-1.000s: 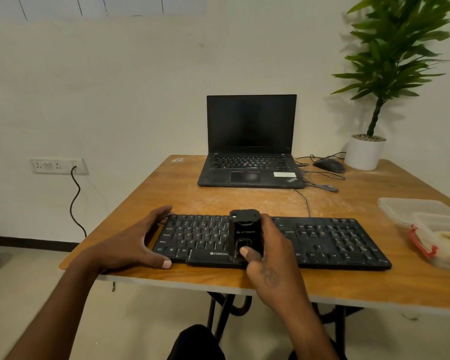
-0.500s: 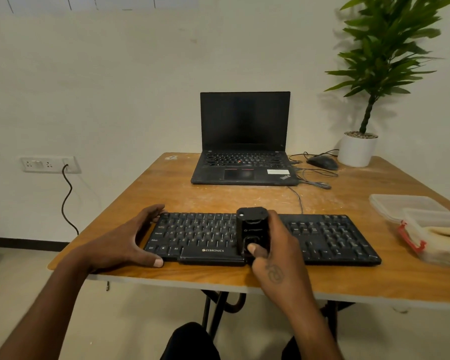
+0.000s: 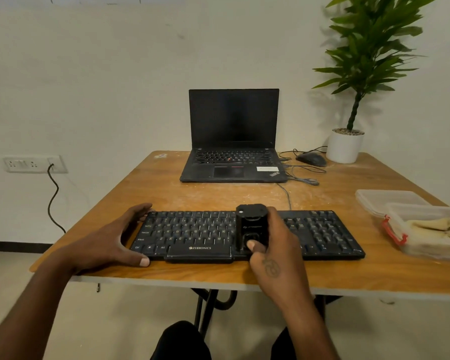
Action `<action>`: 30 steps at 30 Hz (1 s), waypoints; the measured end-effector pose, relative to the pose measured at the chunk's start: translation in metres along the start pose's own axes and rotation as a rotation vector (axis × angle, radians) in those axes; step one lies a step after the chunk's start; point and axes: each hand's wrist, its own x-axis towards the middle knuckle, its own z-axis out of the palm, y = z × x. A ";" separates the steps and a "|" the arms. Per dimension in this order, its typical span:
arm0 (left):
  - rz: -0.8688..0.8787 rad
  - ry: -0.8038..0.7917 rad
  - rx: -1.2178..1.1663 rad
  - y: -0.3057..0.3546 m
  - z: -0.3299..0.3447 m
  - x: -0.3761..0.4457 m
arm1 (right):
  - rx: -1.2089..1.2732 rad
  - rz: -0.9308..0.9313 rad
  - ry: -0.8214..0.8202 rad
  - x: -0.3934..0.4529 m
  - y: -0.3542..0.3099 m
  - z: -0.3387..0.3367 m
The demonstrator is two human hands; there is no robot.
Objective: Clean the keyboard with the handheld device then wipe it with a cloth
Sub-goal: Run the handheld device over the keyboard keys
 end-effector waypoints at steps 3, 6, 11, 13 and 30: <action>0.004 -0.003 -0.006 0.001 0.000 0.000 | 0.056 0.011 -0.020 0.002 0.004 -0.007; 0.002 -0.008 -0.006 0.002 0.001 0.000 | 0.152 0.074 0.017 0.004 0.015 -0.029; -0.004 -0.005 0.002 0.001 0.000 0.001 | 0.072 0.048 0.100 0.004 0.017 -0.031; 0.000 -0.004 0.004 0.001 0.000 0.001 | 0.041 0.029 0.077 0.003 0.011 -0.017; -0.006 0.001 -0.003 0.005 0.002 0.001 | 0.025 0.035 0.012 0.001 0.005 -0.014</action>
